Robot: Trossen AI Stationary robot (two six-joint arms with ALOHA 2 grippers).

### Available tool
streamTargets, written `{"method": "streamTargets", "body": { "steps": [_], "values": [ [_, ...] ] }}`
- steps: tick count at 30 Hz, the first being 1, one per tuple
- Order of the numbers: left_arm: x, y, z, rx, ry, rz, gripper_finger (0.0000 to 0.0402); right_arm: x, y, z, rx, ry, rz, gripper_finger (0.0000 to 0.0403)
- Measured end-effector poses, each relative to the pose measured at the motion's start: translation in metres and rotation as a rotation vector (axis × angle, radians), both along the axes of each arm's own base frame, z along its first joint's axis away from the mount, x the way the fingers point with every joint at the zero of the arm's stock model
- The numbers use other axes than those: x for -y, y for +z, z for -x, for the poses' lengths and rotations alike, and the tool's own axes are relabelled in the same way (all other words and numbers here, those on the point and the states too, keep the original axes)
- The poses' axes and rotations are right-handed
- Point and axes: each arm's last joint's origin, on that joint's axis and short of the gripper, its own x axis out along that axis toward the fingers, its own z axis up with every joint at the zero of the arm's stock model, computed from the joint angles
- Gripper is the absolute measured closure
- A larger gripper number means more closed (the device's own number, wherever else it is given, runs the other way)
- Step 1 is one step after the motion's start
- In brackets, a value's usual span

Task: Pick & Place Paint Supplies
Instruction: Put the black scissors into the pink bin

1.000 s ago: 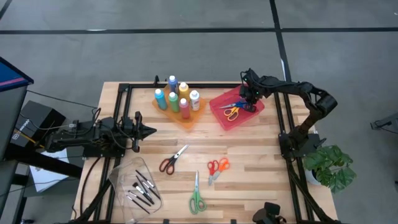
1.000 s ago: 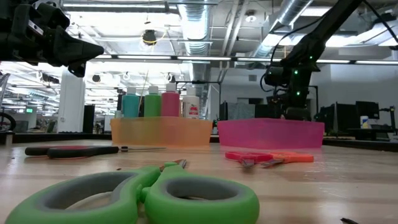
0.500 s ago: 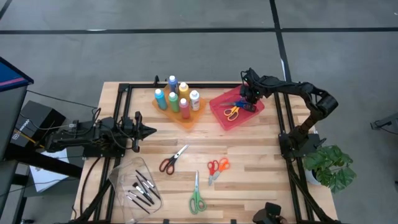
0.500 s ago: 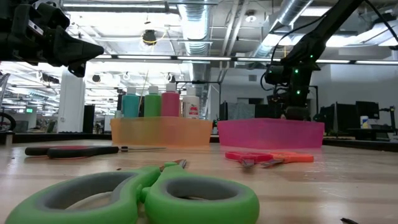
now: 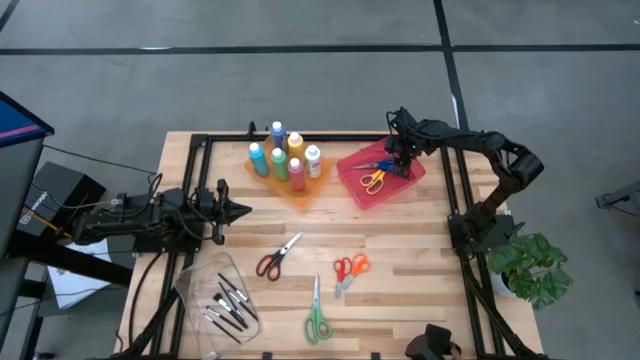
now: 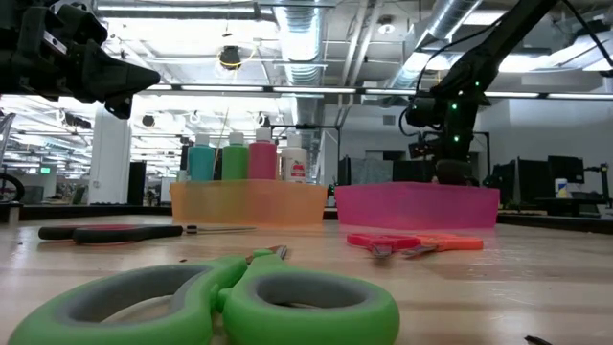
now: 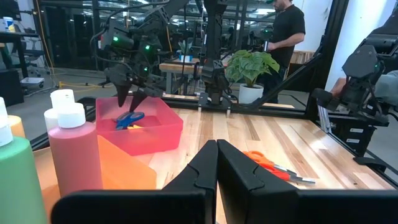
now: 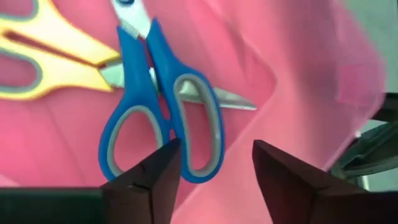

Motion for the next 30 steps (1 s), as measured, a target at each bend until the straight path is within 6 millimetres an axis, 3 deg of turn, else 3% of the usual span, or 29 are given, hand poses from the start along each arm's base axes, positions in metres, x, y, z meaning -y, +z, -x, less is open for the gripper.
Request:
{"method": "streamTargets", "body": {
  "steps": [5,19,30],
  "values": [
    [0.0,0.0,0.0,0.0,0.0,0.0,0.0401,0.003,0.015,-0.009,0.025,0.005,0.003,0.0192],
    [0.0,0.0,0.0,0.0,0.0,0.0,0.0401,0.005,0.066,-0.019,0.06,0.001,0.011,0.0206],
    [0.0,0.0,0.0,0.0,0.0,0.0,0.0401,-0.026,0.128,-0.004,0.243,0.0,0.162,0.0192]
  ]
}}
